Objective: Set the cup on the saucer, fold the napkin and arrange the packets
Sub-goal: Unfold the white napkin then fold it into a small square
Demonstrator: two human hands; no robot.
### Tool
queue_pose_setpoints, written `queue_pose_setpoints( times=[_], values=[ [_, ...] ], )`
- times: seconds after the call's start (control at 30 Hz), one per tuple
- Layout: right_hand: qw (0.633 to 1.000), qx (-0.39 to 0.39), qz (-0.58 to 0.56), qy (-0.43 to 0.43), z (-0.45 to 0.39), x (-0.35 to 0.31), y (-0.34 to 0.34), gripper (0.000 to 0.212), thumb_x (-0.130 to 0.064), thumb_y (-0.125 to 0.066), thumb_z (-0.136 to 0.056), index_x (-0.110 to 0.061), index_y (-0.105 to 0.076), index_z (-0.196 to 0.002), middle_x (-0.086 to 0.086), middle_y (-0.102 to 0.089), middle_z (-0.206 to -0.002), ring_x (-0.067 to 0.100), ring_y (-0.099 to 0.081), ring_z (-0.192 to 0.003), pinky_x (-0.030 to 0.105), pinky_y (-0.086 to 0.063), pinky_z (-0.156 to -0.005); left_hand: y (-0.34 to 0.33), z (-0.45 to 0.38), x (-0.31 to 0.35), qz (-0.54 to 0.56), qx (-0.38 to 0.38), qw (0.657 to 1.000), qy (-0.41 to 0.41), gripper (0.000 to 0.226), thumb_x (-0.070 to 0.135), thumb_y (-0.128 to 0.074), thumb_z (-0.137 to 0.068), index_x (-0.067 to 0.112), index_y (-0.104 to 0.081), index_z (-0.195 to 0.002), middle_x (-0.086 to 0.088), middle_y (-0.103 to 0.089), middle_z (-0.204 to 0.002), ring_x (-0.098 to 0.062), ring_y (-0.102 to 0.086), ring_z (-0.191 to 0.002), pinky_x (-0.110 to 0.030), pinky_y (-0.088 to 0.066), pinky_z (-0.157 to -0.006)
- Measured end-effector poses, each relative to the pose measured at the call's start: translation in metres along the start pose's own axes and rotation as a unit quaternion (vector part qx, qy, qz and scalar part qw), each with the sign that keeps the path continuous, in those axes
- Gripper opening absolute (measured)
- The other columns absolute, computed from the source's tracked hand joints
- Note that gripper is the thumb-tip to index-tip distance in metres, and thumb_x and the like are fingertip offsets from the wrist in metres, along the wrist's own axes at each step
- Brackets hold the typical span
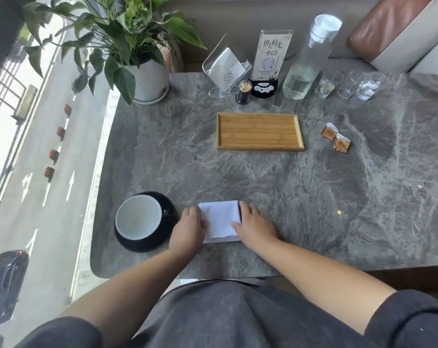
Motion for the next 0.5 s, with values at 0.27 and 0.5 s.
queue_pose_setpoints(
  times=[0.27, 0.5],
  values=[
    [0.979, -0.022, 0.097, 0.177, 0.009, 0.008, 0.006, 0.072, -0.051, -0.034, -0.095, -0.019, -0.001, -0.151, -0.001, 0.005, -0.161, 0.019, 0.003, -0.146, 0.038, -0.002, -0.116, 0.002, 0.011, 0.01, -0.219, 0.003, 0.953, -0.211, 0.06, 0.033, -0.046, -0.094, 0.012, -0.029, -0.147, -0.015, -0.013, -0.159, -0.035, -0.027, -0.14, -0.045, -0.035, -0.106],
    [0.945, -0.075, 0.216, 0.234, 0.009, 0.007, -0.014, 0.07, -0.052, -0.022, -0.098, -0.012, 0.0, -0.15, 0.006, 0.01, -0.16, 0.02, 0.013, -0.146, 0.044, 0.008, -0.117, -0.015, 0.004, -0.008, -0.323, -0.11, 0.898, -0.277, 0.06, 0.043, -0.013, -0.101, 0.013, 0.002, -0.151, -0.006, 0.006, -0.161, -0.023, 0.011, -0.146, -0.043, 0.003, -0.118]
  ],
)
Point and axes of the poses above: each hand's wrist, its own z-axis away from the middle knuckle, its own y-axis out of the back of the hand, x = y × z, the point moved 4 cm from there along -z, towards the middle knuckle
